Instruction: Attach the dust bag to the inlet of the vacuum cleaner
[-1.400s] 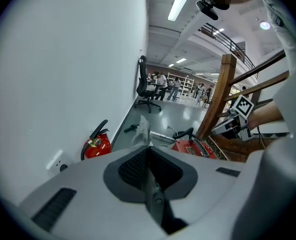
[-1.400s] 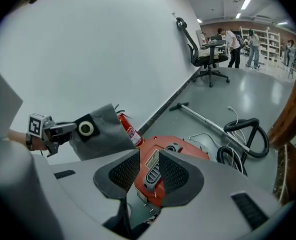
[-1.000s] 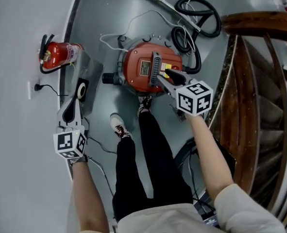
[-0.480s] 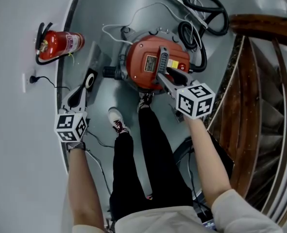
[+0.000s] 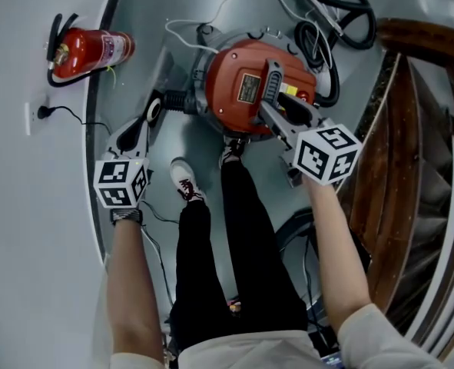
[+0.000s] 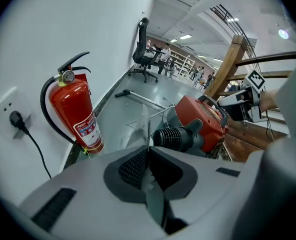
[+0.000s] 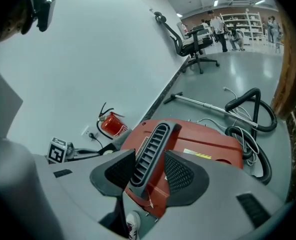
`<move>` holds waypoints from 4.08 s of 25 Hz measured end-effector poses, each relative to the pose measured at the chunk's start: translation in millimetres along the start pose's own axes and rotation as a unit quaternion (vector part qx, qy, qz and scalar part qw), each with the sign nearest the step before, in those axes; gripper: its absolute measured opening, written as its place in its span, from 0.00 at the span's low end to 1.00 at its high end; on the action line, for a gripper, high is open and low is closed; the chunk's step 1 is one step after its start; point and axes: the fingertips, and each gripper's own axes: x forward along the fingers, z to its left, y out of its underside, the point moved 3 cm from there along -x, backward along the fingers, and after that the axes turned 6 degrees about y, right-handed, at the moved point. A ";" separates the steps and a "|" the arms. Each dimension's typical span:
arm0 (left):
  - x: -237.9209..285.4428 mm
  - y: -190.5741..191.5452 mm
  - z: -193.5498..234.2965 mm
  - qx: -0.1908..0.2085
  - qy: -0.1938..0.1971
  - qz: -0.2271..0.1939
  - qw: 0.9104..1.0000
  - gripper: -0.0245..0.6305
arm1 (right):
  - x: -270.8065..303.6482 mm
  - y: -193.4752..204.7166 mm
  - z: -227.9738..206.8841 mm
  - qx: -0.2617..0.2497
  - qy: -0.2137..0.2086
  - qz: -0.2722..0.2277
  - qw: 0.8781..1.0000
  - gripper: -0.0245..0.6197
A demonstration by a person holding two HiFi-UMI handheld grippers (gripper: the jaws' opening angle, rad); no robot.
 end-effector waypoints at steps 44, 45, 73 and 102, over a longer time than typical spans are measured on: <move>29.2 -17.9 -32.7 0.017 0.057 -0.037 0.998 0.06 | 21.3 9.5 10.7 -0.012 -0.022 -0.044 0.999 0.38; 29.2 -18.3 -34.0 0.024 0.060 -0.035 0.997 0.06 | 21.1 9.6 10.6 -0.010 -0.020 -0.046 0.999 0.38; 31.7 -18.9 -44.0 0.111 0.119 -0.003 0.987 0.07 | 20.2 10.6 10.0 -0.001 -0.018 -0.067 0.998 0.38; 39.3 -13.5 -64.3 0.083 -0.005 -0.028 0.996 0.11 | 19.7 10.3 10.6 -0.008 -0.026 -0.068 0.997 0.38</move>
